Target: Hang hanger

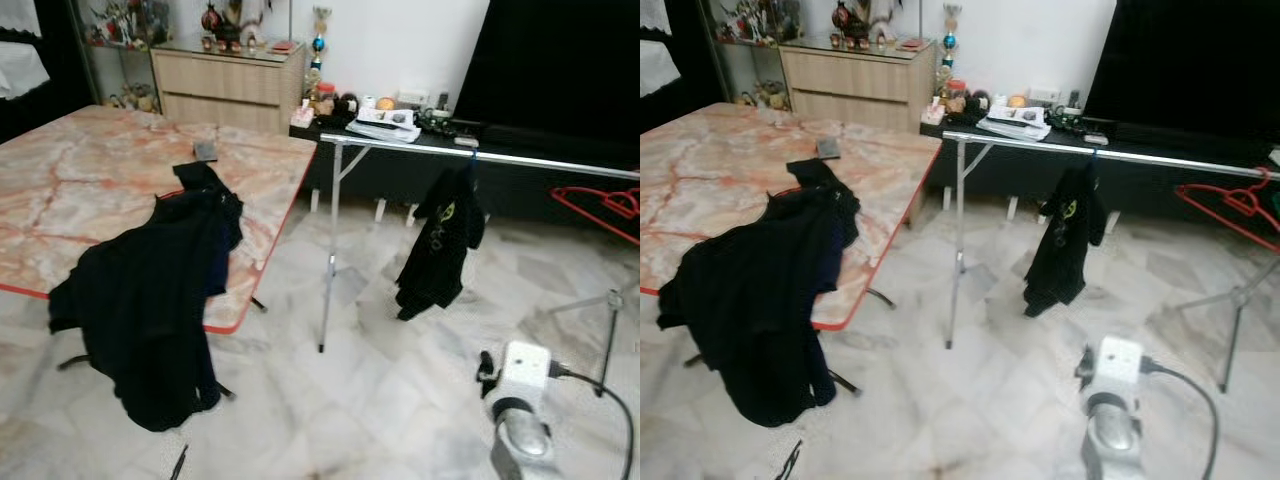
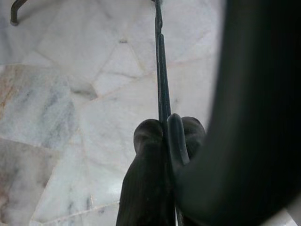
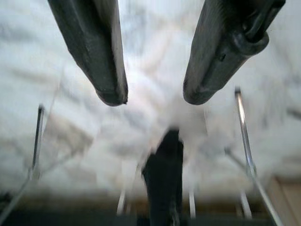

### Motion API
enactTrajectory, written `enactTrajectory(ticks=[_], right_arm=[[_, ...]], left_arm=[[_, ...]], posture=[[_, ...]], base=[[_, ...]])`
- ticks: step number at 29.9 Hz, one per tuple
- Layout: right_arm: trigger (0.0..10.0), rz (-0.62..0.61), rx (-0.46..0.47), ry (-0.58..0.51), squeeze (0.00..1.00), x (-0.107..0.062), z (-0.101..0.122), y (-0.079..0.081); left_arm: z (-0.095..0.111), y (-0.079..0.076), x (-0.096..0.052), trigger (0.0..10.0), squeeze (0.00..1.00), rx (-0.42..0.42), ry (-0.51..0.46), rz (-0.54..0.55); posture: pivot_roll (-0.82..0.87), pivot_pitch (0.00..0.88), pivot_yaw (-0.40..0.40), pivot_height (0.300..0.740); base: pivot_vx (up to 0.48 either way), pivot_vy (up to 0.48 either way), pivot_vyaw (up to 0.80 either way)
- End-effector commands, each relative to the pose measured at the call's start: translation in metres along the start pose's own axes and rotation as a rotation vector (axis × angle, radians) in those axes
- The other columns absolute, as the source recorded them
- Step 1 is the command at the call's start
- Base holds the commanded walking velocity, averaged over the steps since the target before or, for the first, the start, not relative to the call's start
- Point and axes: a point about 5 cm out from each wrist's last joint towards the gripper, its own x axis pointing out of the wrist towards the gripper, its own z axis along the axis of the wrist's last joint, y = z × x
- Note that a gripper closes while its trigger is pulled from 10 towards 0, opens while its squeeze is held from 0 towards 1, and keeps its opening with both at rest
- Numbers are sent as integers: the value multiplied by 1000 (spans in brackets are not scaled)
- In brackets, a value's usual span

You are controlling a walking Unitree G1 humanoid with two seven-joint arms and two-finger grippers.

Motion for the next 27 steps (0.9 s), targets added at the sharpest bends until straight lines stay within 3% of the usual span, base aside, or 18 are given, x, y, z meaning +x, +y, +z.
enactTrajectory(ticks=[1, 6, 11, 18, 27], right_arm=[[10000, -2, -3, 71, 0, -3, -19, -5], [10000, -3, -13, 210, 0, -12, -53, -6], [10000, 25, -78, 376, 0, -31, -92, -7], [10000, 31, -76, 488, 0, -46, -115, -5], [10000, 60, -26, 525, 0, -49, -119, 7]], left_arm=[[-2, -5, 0, 10000, 0, -17, 17, -12], [-3, -5, 0, 10000, 0, -15, 23, -13], [-5, -4, -1, 10000, 0, -23, 30, -8], [-7, -5, -1, 10000, 0, -43, 37, 0], [-10, -12, -2, 10000, 0, -94, 52, -19]], posture=[[123, 0, -22, 740], [133, 0, -22, 740], [137, 0, -22, 740], [142, 0, -25, 740], [113, 0, -31, 740]], base=[[0, -375, 0], [0, -378, 0], [0, -375, 0], [0, -159, 0], [0, 0, 0]])
